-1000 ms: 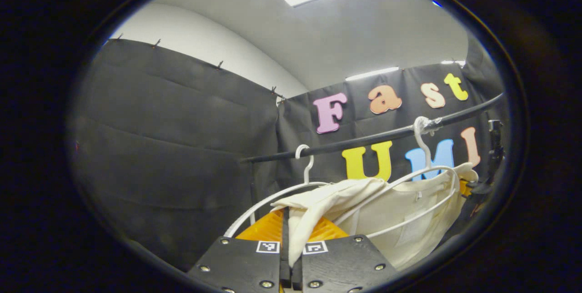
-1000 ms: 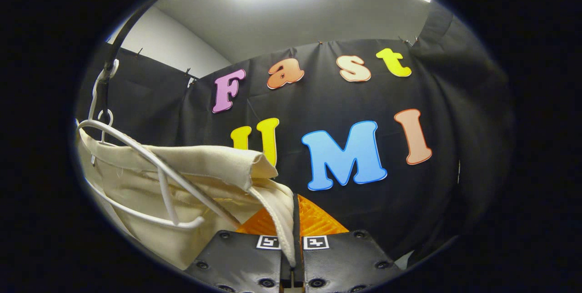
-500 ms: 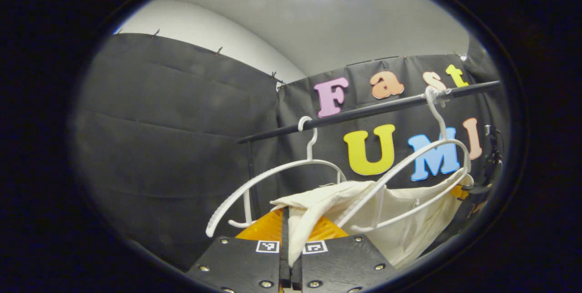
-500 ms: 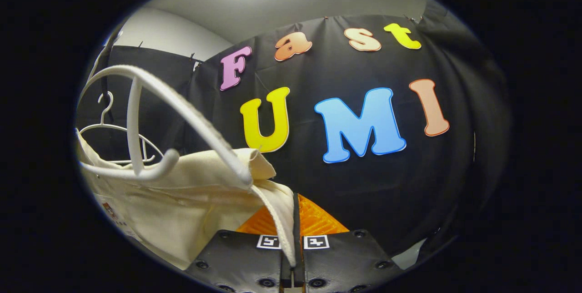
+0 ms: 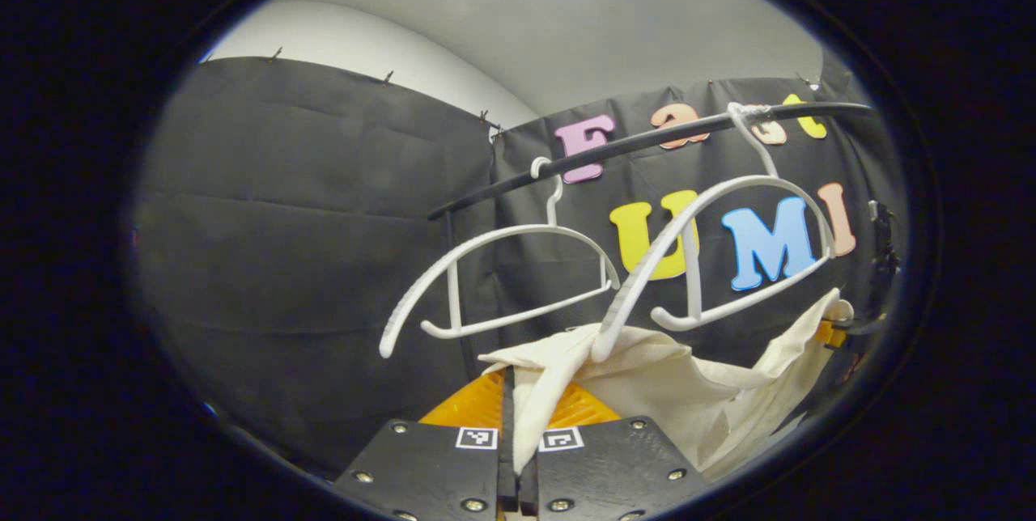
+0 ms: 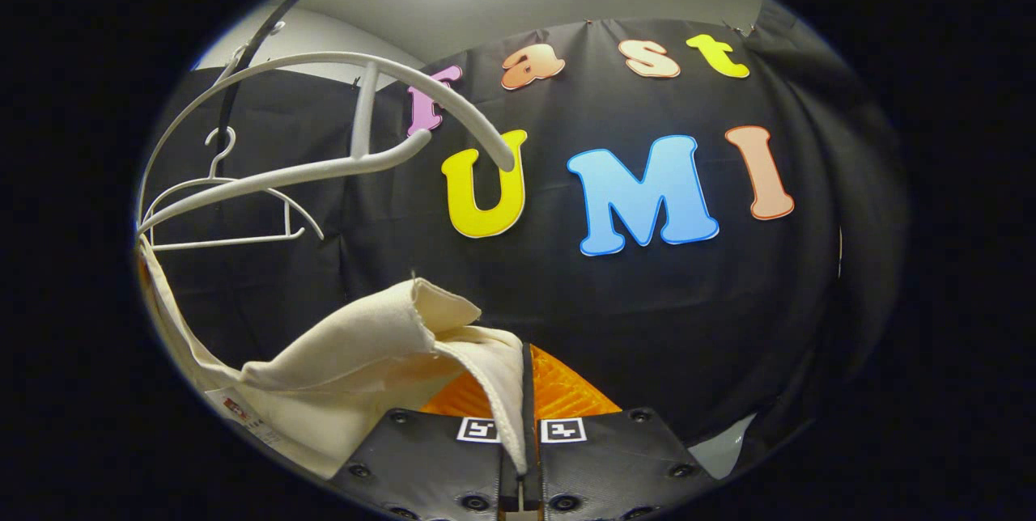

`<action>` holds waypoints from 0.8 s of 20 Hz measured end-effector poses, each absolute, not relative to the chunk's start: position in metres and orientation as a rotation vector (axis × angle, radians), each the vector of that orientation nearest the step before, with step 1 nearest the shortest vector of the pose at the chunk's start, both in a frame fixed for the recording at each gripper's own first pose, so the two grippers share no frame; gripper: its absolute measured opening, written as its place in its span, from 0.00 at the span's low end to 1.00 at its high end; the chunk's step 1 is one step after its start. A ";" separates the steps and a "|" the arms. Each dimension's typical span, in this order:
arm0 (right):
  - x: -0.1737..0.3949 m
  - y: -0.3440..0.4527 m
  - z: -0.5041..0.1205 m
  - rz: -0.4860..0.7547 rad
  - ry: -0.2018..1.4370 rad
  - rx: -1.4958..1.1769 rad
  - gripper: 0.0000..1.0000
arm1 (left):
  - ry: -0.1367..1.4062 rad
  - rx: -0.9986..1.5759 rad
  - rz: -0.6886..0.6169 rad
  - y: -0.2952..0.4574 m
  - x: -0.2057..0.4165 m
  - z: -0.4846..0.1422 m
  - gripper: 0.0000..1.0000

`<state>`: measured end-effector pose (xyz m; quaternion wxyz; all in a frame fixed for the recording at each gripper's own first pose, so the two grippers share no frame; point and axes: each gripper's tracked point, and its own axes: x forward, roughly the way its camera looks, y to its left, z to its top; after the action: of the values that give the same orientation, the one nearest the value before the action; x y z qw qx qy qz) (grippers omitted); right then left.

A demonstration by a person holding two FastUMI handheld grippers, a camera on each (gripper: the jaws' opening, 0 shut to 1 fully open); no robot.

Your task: Grasp the clothes on the hanger with both hands and then place them into the laundry hamper below.

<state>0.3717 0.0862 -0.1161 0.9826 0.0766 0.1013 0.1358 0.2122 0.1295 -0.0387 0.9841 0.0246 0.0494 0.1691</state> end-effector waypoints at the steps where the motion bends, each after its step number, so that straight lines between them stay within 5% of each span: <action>1: 0.362 0.087 -0.118 0.276 0.210 0.155 0.06 | 0.105 0.048 0.332 0.128 0.208 -0.043 0.03; 16: 0.227 0.141 -0.115 0.402 0.260 0.150 0.06 | 0.172 -0.025 0.070 0.045 0.148 -0.103 0.02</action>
<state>0.2269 0.1409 -0.1154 0.9687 0.0741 0.1286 0.1989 0.1483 0.0447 -0.1028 0.9956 -0.0124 0.0861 0.0352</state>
